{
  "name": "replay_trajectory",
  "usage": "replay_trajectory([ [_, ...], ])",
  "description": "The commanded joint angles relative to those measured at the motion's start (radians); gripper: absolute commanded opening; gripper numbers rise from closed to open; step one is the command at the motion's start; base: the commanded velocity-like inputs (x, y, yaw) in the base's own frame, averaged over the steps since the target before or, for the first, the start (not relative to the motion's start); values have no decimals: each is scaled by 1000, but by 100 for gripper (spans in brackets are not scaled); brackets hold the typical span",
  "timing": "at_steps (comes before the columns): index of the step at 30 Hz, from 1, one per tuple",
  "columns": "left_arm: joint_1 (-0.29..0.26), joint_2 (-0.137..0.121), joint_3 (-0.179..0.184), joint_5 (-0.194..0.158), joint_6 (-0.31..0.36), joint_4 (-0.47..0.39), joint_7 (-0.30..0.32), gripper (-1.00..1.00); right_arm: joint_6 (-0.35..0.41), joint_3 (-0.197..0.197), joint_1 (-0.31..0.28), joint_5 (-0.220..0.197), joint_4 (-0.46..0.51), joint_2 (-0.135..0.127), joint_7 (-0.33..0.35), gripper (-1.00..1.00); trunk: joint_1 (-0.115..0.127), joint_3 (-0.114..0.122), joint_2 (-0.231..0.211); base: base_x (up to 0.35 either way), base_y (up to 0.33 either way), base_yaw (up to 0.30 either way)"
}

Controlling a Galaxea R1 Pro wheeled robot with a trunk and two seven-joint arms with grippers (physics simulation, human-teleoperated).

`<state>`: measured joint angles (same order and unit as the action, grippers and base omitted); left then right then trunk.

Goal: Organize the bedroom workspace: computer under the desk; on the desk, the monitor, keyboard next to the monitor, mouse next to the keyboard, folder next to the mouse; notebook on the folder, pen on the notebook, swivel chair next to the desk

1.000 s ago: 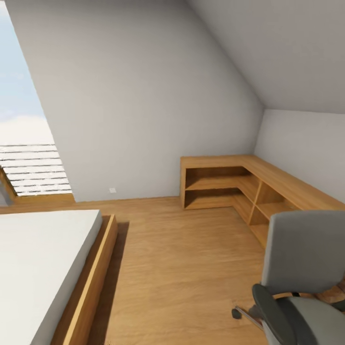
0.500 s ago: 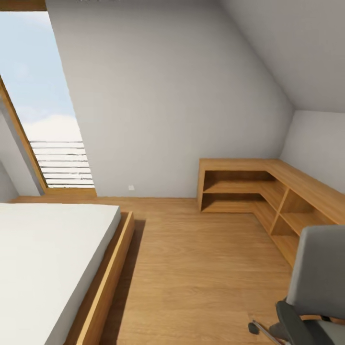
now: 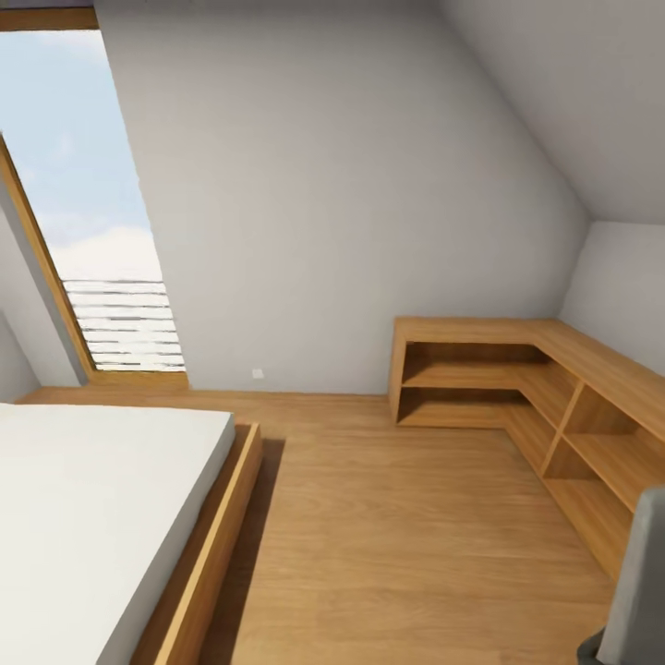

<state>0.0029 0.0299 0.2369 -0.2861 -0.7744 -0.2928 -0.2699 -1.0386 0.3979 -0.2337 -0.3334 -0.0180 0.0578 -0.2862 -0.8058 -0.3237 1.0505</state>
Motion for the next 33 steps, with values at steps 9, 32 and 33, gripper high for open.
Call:
replay_trajectory([
  [9,0,-1,9,-8,-1,-2,-5,100,-3,9,-1,-6,-2,0,-3,100,-1,13,1,320,0,-40],
  [32,0,-1,9,-8,-1,-2,-6,100,-2,10,-1,-6,-2,0,-2,100,-1,49,1,324,25,-123],
  [33,0,-1,9,-8,-1,-2,-6,100,-2,10,-1,-6,-2,0,-2,100,-1,50,1,326,27,-107],
])
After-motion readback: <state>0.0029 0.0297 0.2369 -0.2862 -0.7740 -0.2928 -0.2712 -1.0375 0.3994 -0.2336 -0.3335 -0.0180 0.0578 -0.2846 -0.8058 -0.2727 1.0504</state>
